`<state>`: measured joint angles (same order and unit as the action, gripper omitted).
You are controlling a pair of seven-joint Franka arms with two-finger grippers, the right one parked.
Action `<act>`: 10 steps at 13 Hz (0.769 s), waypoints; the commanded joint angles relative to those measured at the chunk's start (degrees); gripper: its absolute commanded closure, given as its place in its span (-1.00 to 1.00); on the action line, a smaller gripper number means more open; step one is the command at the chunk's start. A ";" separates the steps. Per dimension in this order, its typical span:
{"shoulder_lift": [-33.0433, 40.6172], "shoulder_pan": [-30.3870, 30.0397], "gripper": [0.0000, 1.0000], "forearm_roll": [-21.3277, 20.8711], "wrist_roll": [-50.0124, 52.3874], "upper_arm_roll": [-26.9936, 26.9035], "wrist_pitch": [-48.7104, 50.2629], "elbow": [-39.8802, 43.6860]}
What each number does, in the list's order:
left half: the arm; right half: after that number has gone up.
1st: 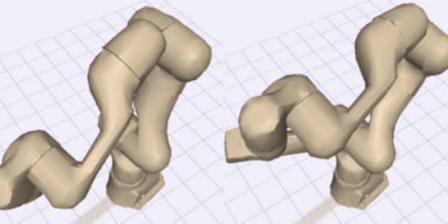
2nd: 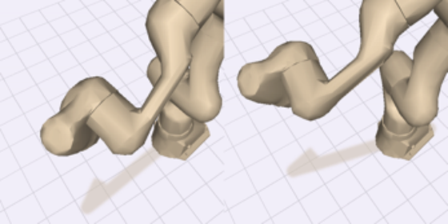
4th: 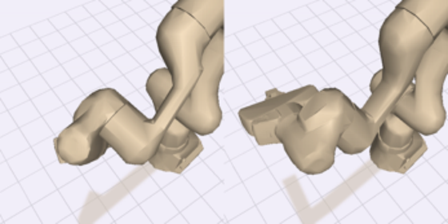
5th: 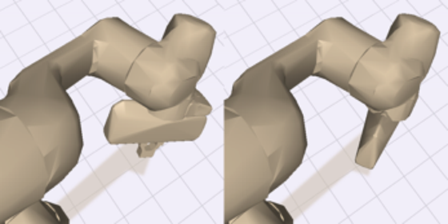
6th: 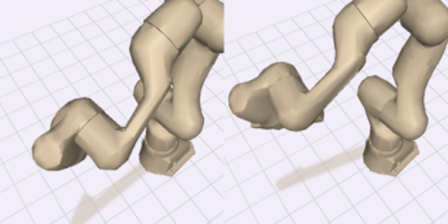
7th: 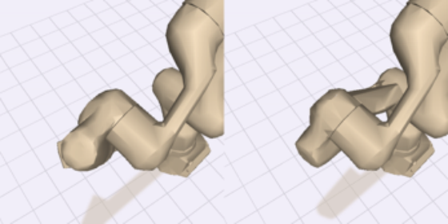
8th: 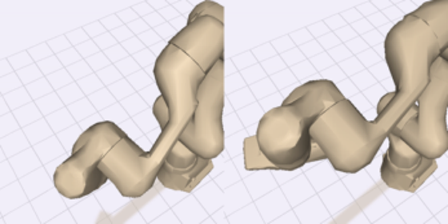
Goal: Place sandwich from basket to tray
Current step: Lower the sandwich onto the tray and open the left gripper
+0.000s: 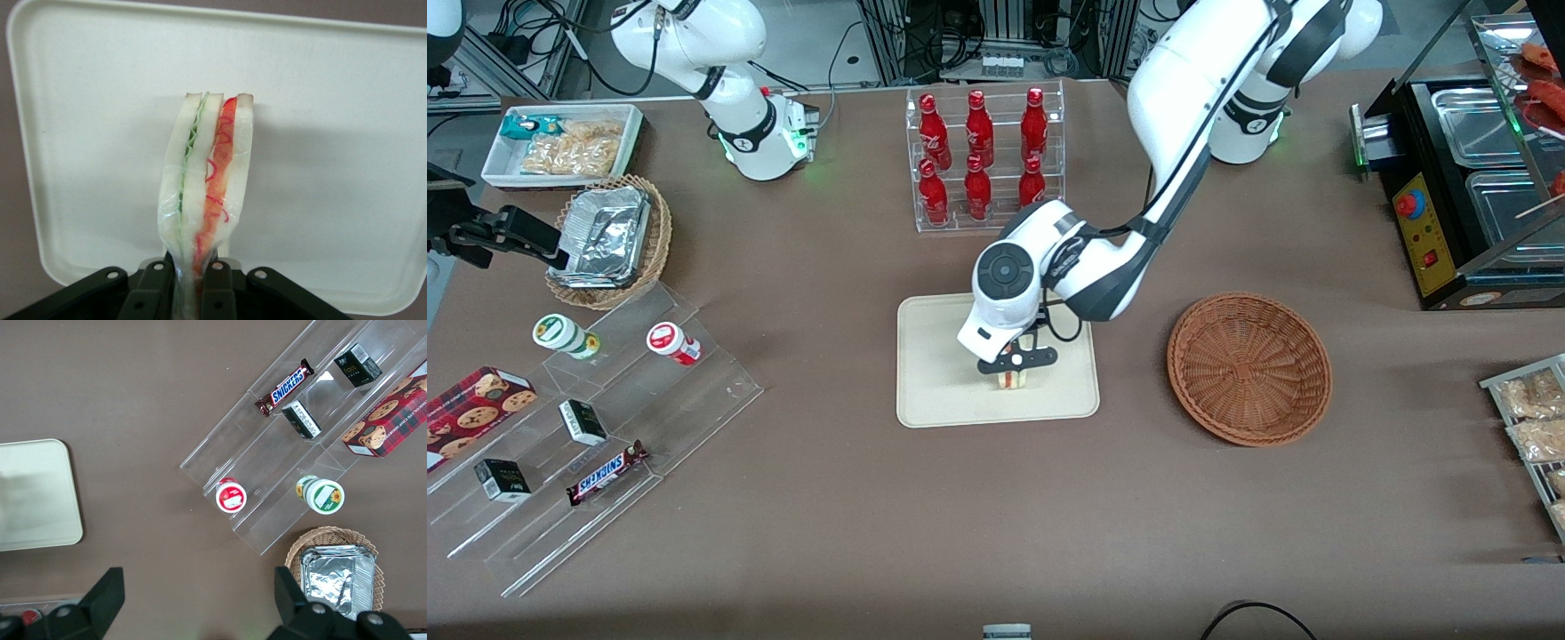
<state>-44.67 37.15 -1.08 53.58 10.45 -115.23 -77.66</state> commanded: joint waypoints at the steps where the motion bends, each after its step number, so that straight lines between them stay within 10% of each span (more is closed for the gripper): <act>1: -2.09 1.08 0.90 -0.06 1.53 -0.43 -0.43 2.69; 2: -2.44 1.08 0.80 0.03 1.62 -0.43 -0.61 2.51; 3: -2.44 1.08 0.29 0.29 1.70 -0.43 -0.69 2.42; 4: -2.35 0.99 -0.99 0.90 1.71 -0.43 -0.70 2.42; 10: 7.12 -4.35 -1.00 1.08 0.30 -0.79 7.28 1.81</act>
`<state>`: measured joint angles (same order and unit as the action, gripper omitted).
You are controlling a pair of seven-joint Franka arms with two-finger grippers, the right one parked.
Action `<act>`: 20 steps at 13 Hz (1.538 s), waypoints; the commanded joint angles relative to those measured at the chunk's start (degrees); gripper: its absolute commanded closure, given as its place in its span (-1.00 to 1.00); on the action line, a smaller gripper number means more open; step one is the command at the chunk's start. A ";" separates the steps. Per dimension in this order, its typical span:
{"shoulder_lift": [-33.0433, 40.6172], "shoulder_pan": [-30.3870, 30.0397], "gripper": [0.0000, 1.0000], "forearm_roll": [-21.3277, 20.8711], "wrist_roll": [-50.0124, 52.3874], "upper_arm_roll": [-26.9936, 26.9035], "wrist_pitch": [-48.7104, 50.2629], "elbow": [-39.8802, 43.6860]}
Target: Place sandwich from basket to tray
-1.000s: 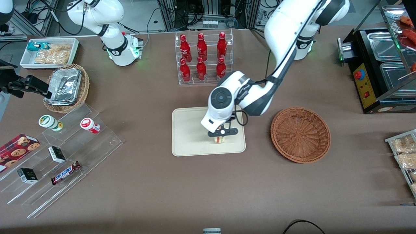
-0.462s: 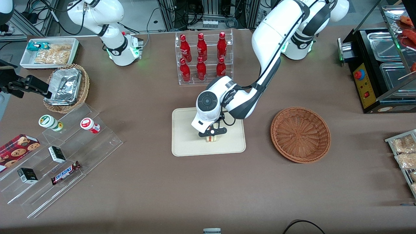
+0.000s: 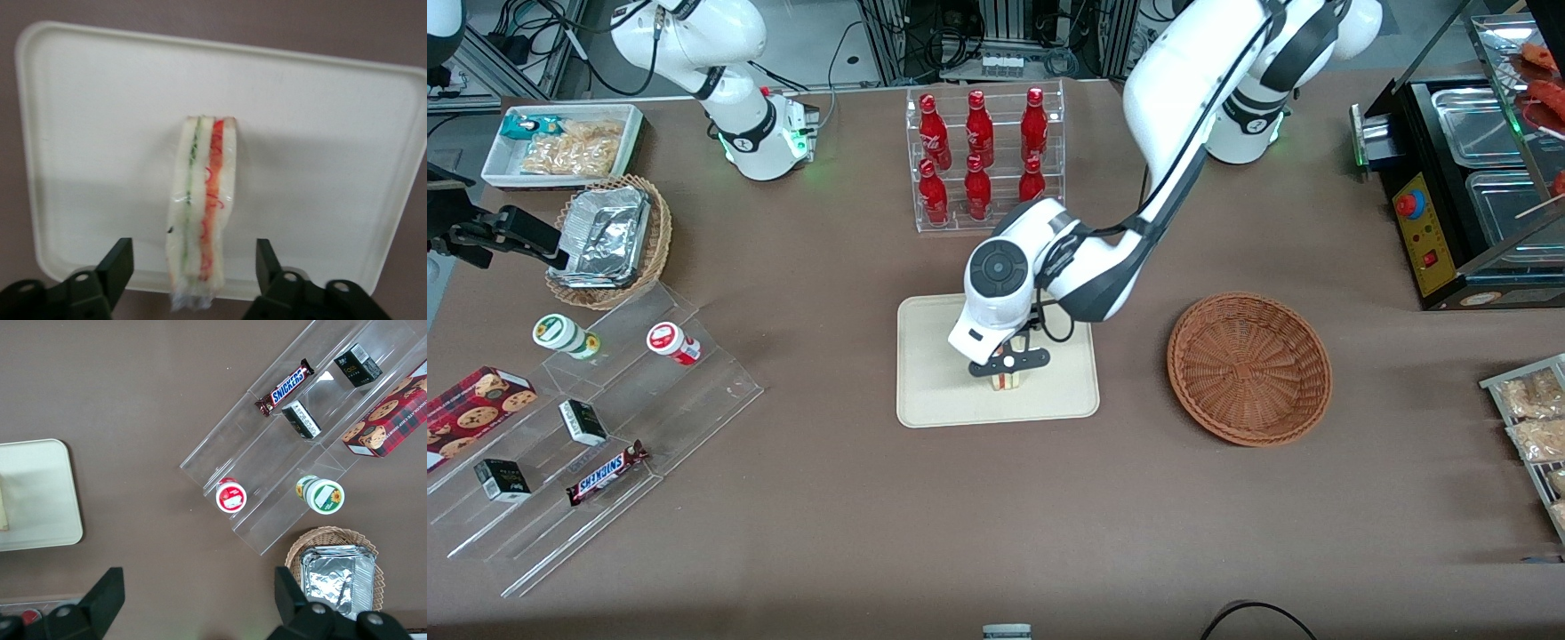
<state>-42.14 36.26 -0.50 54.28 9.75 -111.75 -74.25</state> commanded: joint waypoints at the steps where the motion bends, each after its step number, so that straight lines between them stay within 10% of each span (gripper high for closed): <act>1: 5.57 -5.39 -1.00 0.41 -2.58 -0.08 6.52 -1.86; 20: 38.16 -35.01 -1.00 -0.12 -52.57 -1.31 27.44 -18.73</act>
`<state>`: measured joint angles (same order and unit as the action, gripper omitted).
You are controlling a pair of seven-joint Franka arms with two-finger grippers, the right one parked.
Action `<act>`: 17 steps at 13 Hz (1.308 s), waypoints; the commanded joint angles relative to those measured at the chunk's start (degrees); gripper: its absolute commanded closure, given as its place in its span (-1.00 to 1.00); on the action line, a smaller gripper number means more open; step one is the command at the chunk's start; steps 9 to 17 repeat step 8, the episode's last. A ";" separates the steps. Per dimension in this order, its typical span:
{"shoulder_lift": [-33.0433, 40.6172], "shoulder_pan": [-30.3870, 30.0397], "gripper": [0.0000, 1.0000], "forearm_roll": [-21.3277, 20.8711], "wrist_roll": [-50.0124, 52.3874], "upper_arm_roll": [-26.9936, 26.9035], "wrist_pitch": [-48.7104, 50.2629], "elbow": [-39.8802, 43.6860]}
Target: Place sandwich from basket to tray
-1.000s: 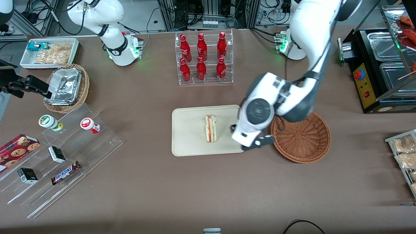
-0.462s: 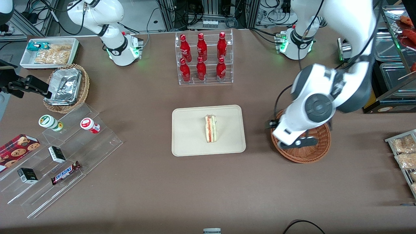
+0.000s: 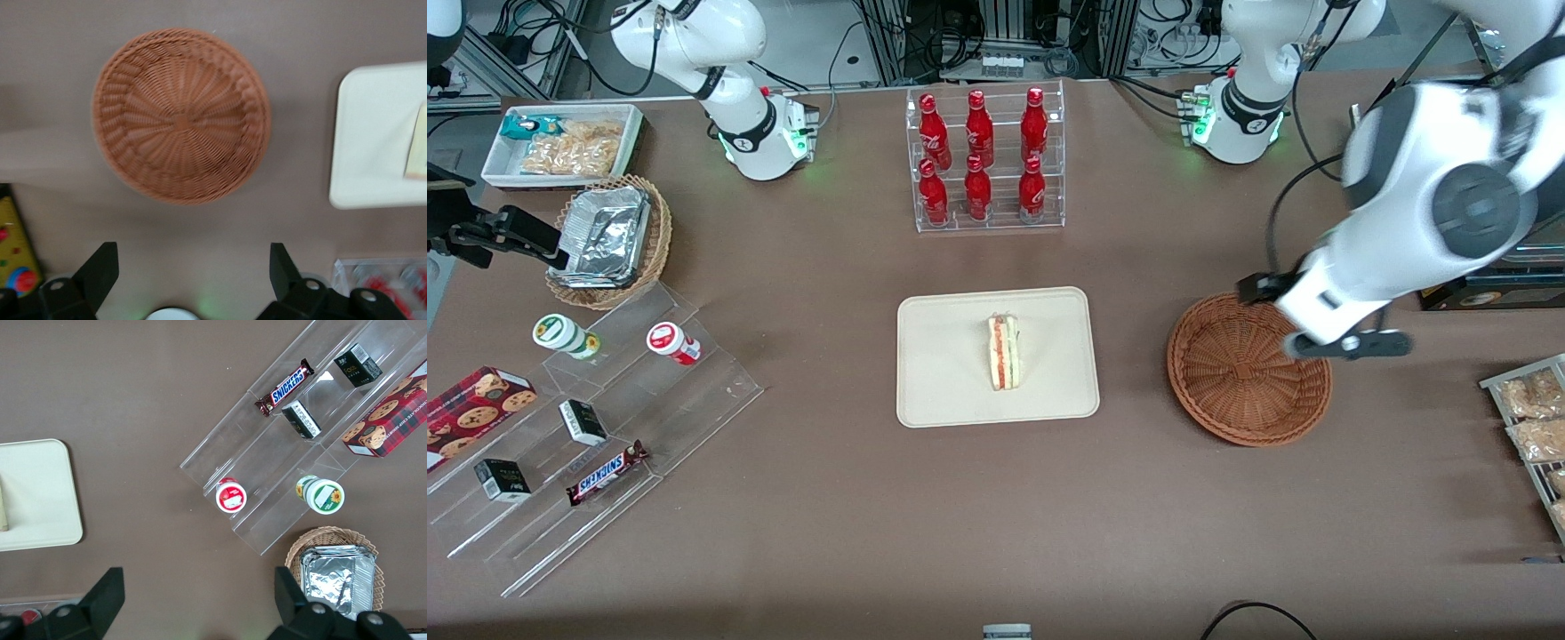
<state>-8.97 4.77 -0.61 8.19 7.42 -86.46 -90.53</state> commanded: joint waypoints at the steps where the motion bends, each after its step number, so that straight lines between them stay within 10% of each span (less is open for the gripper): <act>1: 6.93 -5.11 -1.00 0.08 -10.44 0.84 3.74 -2.29; 17: 12.04 -7.06 -1.00 0.08 -14.70 -3.02 3.93 -1.76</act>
